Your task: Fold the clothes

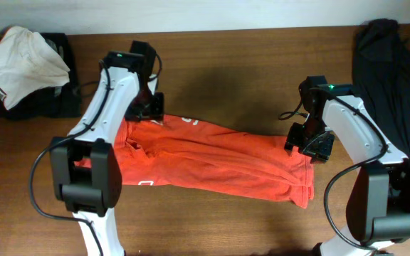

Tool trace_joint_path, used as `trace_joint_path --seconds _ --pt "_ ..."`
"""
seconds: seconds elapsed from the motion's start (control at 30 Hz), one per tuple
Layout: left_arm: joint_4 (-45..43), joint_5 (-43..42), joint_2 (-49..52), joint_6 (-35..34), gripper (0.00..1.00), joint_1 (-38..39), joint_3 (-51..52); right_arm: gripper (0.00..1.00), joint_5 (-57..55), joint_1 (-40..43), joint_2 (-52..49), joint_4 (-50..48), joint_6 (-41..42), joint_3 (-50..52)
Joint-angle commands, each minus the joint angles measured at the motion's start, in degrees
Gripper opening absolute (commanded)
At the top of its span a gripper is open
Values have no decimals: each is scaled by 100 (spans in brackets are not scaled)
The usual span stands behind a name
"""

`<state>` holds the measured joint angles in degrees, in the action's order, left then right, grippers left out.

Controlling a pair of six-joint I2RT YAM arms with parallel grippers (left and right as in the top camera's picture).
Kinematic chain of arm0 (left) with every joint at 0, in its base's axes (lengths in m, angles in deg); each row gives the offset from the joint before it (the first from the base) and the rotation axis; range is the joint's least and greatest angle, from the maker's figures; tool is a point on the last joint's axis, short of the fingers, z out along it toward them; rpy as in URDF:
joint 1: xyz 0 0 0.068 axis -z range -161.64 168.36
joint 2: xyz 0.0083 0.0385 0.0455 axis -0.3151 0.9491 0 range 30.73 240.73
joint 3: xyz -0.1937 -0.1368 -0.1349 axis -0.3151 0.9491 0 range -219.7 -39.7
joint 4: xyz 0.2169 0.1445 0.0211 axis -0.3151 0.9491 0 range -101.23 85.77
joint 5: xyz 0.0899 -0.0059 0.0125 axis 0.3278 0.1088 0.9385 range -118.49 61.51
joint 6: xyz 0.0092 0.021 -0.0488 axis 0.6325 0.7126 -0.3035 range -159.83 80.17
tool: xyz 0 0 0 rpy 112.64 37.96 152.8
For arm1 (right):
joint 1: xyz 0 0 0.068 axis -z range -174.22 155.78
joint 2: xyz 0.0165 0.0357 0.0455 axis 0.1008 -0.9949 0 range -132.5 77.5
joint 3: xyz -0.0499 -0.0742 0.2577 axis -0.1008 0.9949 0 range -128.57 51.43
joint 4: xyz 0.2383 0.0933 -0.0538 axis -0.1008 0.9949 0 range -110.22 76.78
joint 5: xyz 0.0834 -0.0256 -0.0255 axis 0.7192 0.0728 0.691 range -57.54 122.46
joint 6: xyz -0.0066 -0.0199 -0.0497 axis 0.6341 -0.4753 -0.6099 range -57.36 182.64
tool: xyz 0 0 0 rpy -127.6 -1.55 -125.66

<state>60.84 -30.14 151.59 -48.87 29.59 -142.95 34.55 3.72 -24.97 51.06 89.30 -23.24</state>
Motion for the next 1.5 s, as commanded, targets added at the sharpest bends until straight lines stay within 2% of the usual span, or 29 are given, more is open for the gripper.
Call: trace_joint_path --seconds 0.0,0.03,0.07,0.13,0.2,0.23,0.53,0.6,0.63,0.73,0.9,0.97,1.1,1.13,1.17,1.2,1.23,1.3,1.4,1.47 --pt "-157 -350 656 190 38 -94 358 61 98 20 42 9 -74 -11" --pt "-109 -302 807 188 23 -151 402 58 98 20 42 15 -74 -11" --pt "-63 -236 883 186 19 -197 402 55 98 20 42 31 -74 -11" --pt "20 -22 935 181 18 -306 402 49 98 20 42 48 -74 9" --pt "319 446 938 76 18 -520 400 29 140 -17 42 4 -74 205" --pt "435 649 938 -20 18 -610 407 25 170 -61 42 -50 -74 313" --pt "673 824 938 -72 24 -1174 404 24 632 -354 39 -1421 -68 1554" --pt "754 1211 938 -85 26 -1283 404 24 632 -348 -4 -1624 -68 1679" --pt "863 1541 938 -345 27 -1412 404 22 629 -350 -26 -1633 -68 1683" --pt "1034 1648 935 -595 27 -1764 389 17 267 -350 -26 -1606 125 1681" --pt "1541 1644 802 -927 26 -2055 -122 17 -437 -208 -26 -1298 280 1357" --pt "1554 1506 529 -938 27 -1974 -304 17 -575 -61 -26 -1069 275 1051" --pt "1117 1110 -428 -787 27 -1325 -337 17 -920 417 42 -199 275 149" --pt "1025 1036 -568 -651 34 -1073 -337 23 -905 590 122 -111 269 111" --pt "1008 1043 -610 -651 60 -876 -337 33 -898 761 153 -48 203 116" --pt "1008 1043 -610 -651 81 -730 -334 46 -863 903 153 -4 74 125" --pt "951 1043 -599 -651 93 -573 -280 72 -651 1091 151 -37 -166 203" --pt "835 1043 -597 -654 99 -374 -175 74 114 1349 151 -179 -739 387" --pt "726 1040 -597 -654 99 -275 -142 75 636 1445 151 -426 -1038 708" --pt "743 1040 -597 -654 99 -275 -142 91 634 1447 151 -660 -1038 1012"
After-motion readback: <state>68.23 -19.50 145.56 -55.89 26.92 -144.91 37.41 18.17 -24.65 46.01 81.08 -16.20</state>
